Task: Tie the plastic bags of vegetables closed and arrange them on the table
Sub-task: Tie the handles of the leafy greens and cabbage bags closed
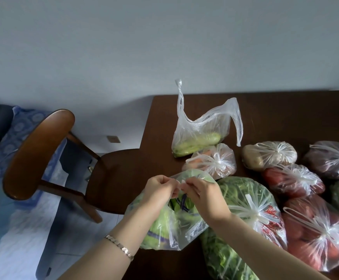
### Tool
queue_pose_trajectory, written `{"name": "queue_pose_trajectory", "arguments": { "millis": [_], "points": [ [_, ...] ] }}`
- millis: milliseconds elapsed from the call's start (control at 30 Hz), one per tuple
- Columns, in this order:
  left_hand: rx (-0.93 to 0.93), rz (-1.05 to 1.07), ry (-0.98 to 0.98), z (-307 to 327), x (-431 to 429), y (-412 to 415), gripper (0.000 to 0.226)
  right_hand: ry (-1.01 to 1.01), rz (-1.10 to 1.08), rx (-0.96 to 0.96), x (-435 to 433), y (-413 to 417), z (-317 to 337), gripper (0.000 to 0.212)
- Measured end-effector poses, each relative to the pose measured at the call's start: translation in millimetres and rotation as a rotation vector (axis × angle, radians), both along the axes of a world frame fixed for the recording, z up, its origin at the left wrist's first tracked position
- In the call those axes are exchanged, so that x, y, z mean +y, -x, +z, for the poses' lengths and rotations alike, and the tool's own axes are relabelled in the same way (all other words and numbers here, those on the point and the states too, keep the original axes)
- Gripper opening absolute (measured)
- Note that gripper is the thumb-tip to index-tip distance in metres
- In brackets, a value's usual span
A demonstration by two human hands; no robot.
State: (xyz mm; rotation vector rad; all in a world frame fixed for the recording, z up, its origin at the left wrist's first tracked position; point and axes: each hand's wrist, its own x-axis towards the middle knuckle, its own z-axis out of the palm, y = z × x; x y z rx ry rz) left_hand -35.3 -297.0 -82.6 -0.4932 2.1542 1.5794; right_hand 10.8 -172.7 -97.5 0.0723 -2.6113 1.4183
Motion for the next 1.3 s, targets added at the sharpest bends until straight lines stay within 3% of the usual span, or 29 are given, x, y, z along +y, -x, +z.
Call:
{"name": "queue_pose_trajectory", "arguments": {
  "millis": [167,300,433,500,567,633,733,933,1133,1300],
  "points": [
    [0.177,-0.008,0.234,-6,1,4,0.011,-0.093,0.017,0.200,-3,-3,1,0.032],
    [0.302,-0.065,0.428,-14,-23,27,0.010,-0.083,0.163,0.203,-4,-10,-7,0.032],
    [0.195,-0.189,0.612,-35,-51,41,0.017,-0.214,0.241,0.168,23,-27,-43,0.028],
    [0.167,-0.098,0.667,-42,-65,41,0.012,-0.311,0.284,0.173,34,-38,-53,0.026],
    [0.286,0.003,0.798,-44,-88,42,0.007,-0.324,0.328,0.159,36,-49,-57,0.024],
    [0.333,-0.032,0.810,-44,-106,48,0.011,-0.289,0.319,0.117,33,-54,-60,0.027],
    [0.238,-0.060,0.667,-39,-100,53,0.016,-0.241,0.251,0.091,29,-41,-63,0.028],
    [0.070,-0.629,0.434,-30,-41,31,0.013,-0.211,0.215,0.029,18,-16,-50,0.031],
    [0.010,-0.931,0.632,-23,-38,35,0.027,-0.195,0.219,-0.043,20,-16,-46,0.037],
    [-0.006,-1.063,0.706,-14,-34,35,0.019,-0.205,0.241,-0.065,20,-18,-43,0.040]
  ]
}}
